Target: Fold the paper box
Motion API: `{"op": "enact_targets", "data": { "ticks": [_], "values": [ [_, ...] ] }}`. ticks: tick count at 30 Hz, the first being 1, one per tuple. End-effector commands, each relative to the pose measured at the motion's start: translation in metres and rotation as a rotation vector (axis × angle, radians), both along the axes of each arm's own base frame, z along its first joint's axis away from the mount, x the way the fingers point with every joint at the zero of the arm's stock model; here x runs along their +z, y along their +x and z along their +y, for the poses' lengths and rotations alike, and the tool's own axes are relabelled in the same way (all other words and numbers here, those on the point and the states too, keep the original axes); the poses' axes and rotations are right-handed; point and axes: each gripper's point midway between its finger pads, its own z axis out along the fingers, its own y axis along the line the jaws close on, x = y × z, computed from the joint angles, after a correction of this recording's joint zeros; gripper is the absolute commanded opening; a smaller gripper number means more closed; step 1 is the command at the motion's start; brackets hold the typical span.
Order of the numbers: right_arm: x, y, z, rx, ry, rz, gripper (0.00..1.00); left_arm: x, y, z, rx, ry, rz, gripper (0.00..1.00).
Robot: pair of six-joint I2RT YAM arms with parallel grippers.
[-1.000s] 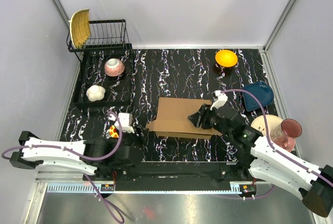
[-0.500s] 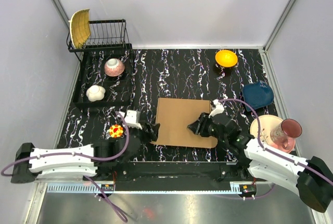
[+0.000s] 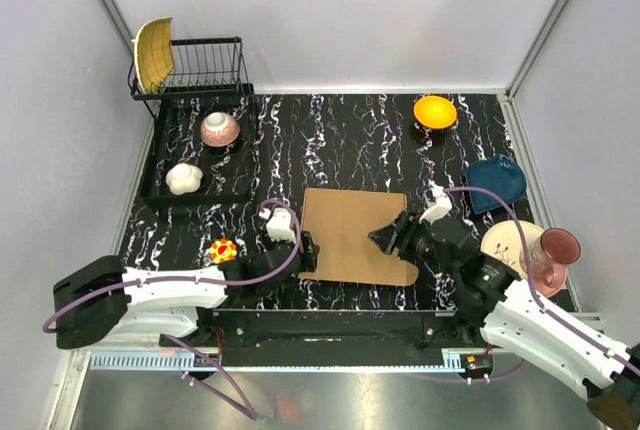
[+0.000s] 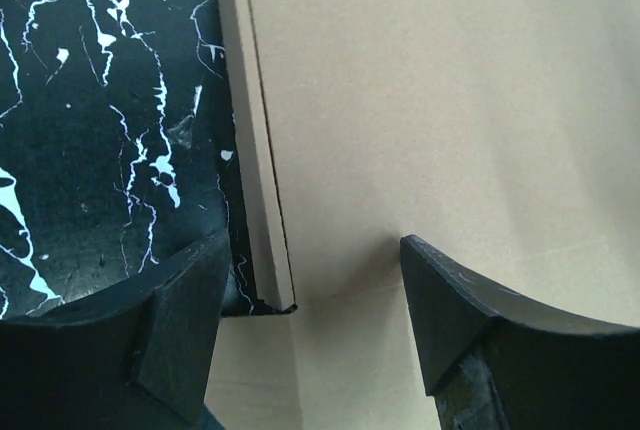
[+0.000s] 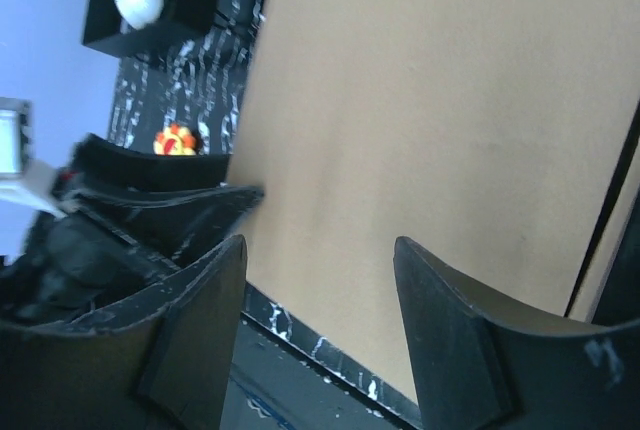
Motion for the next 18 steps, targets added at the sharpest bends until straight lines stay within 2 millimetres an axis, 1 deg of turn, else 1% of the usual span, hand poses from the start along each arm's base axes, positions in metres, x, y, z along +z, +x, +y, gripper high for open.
{"op": "enact_targets", "data": {
  "ticks": [1,3,4,5,7,8,9,10,11,13,14,15,16,17,18],
  "values": [
    [0.042,0.009,-0.018,-0.070,-0.037,-0.097,0.68,-0.007,0.007,0.003,0.055,-0.033,0.036,0.71],
    [0.049,0.012,-0.029,-0.112,-0.068,-0.115,0.70,-0.012,0.008,0.010,0.075,-0.006,0.045,0.71],
    [0.051,0.014,-0.035,-0.138,-0.081,-0.120,0.70,-0.009,0.009,0.013,0.088,-0.008,0.034,0.71],
    [0.049,0.017,-0.048,-0.199,-0.126,-0.116,0.71,0.006,0.013,0.020,0.122,-0.048,-0.011,0.72],
    [0.045,0.021,-0.067,-0.287,-0.181,-0.101,0.75,0.031,0.020,0.032,0.166,-0.097,-0.093,0.76],
    [0.038,0.023,-0.081,-0.344,-0.233,-0.088,0.77,0.054,0.023,0.037,0.176,-0.172,-0.141,0.77],
    [0.032,0.023,-0.083,-0.354,-0.260,-0.076,0.82,0.067,0.026,0.041,0.186,-0.203,-0.169,0.81],
    [0.028,0.024,-0.085,-0.361,-0.277,-0.068,0.84,0.074,0.029,0.045,0.193,-0.209,-0.188,0.86],
    [0.020,0.024,-0.084,-0.363,-0.285,-0.054,0.85,0.082,0.034,0.048,0.194,-0.235,-0.190,0.87],
    [0.006,0.026,-0.078,-0.349,-0.304,-0.025,0.87,0.078,0.039,0.047,0.183,-0.229,-0.162,0.89],
    [-0.002,0.028,-0.073,-0.350,-0.286,-0.008,0.88,0.064,0.042,0.044,0.167,-0.203,-0.118,0.90],
    [-0.013,0.030,-0.070,-0.350,-0.303,0.017,0.88,0.058,0.044,0.041,0.161,-0.201,-0.099,0.90],
    [-0.018,0.031,-0.068,-0.347,-0.305,0.027,0.88,0.053,0.043,0.035,0.145,-0.208,-0.078,0.91],
    [-0.024,0.033,-0.063,-0.345,-0.292,0.031,0.87,0.038,0.044,0.034,0.146,-0.179,-0.052,0.91],
    [-0.034,0.034,-0.062,-0.345,-0.314,0.052,0.87,0.039,0.047,0.028,0.139,-0.204,-0.058,0.91]
  ]
}}
